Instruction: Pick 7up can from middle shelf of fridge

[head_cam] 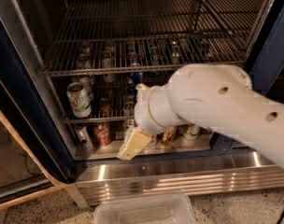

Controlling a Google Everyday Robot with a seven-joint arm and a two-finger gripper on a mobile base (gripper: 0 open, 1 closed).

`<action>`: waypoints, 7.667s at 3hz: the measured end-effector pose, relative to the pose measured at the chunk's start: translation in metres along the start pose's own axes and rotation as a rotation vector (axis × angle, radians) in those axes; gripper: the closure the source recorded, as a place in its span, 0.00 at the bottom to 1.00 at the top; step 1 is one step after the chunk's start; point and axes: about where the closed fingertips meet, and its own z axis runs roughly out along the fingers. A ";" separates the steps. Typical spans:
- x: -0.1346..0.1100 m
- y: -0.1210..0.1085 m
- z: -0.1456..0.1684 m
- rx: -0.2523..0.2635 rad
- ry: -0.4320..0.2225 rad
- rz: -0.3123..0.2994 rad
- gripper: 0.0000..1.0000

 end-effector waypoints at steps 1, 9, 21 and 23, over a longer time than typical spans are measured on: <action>-0.022 -0.012 0.041 -0.015 -0.092 -0.044 0.00; -0.065 -0.007 0.132 0.187 -0.508 0.107 0.00; -0.104 -0.055 0.188 0.569 -0.861 0.379 0.26; -0.096 -0.068 0.205 0.600 -0.891 0.416 0.26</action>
Offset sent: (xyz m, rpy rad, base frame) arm 0.0238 0.0297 -0.0156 0.0558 -0.0275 0.0593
